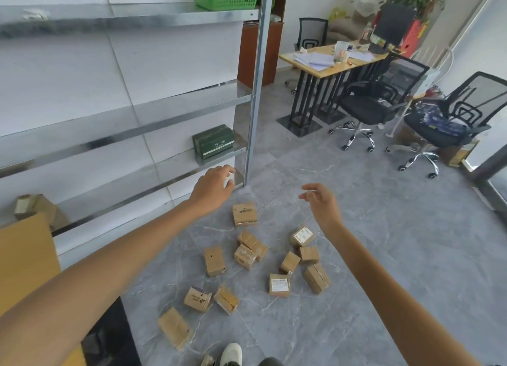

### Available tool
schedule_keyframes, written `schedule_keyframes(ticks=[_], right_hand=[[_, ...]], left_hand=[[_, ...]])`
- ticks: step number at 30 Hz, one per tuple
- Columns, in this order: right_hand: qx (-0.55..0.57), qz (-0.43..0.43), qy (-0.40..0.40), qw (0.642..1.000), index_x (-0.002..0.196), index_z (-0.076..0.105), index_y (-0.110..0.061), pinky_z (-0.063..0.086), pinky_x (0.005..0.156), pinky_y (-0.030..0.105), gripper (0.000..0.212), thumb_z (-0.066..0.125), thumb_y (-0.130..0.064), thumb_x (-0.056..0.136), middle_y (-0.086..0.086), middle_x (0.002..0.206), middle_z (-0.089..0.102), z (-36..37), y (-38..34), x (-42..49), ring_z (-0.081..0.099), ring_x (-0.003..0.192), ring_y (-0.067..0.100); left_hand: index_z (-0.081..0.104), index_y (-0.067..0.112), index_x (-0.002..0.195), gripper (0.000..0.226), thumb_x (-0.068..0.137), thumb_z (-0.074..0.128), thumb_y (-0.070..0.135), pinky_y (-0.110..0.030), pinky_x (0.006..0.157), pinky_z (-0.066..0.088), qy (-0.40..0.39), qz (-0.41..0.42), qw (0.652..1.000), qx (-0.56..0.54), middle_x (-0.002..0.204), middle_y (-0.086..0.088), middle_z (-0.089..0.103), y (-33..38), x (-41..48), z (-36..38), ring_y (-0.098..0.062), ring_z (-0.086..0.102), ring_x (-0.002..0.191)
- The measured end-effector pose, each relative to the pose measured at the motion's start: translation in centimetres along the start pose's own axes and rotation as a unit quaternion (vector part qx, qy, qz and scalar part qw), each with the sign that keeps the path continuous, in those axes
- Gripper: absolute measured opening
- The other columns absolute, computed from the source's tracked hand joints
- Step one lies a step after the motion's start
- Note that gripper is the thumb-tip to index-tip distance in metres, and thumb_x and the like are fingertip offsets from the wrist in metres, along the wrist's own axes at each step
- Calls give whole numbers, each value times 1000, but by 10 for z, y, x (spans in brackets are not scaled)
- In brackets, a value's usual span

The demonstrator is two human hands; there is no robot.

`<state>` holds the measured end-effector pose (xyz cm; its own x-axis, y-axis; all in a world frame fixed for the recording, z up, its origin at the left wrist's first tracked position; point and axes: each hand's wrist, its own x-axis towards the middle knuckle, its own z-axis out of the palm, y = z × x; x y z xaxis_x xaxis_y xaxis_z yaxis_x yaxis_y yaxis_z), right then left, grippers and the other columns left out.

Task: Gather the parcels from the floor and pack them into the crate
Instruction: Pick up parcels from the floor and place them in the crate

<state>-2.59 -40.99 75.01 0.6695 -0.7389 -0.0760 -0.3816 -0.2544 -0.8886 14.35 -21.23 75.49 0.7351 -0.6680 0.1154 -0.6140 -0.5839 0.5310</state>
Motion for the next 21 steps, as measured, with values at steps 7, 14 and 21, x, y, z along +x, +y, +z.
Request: schedule_keyframes(ticks=[7, 14, 21], right_hand=[[2, 32, -17, 999, 109, 61, -12, 51, 83, 44, 23, 42, -9, 97, 0, 91, 66, 27, 17, 82, 62, 96, 35], [5, 78, -59, 995, 112, 60, -8, 44, 61, 16, 27, 38, -5, 96, 6, 97, 67, 54, 50, 181, 58, 86, 17], [-36, 117, -86, 989, 111, 61, -9, 51, 69, 32, 28, 39, -4, 95, 8, 102, 69, 97, 102, 275, 63, 90, 27]], left_hand=[[52, 13, 125, 30, 95, 49, 17, -40, 95, 44, -36, -27, 999, -6, 124, -8, 59, -26, 80, 35, -24, 53, 114], [51, 13, 126, 31, 96, 47, 18, -37, 93, 43, -59, -81, 995, -18, 126, -8, 58, -46, 167, 76, -24, 53, 115], [50, 10, 127, 31, 97, 45, 16, -39, 93, 46, -86, -120, 988, -38, 124, -9, 57, -89, 240, 148, -25, 54, 112]])
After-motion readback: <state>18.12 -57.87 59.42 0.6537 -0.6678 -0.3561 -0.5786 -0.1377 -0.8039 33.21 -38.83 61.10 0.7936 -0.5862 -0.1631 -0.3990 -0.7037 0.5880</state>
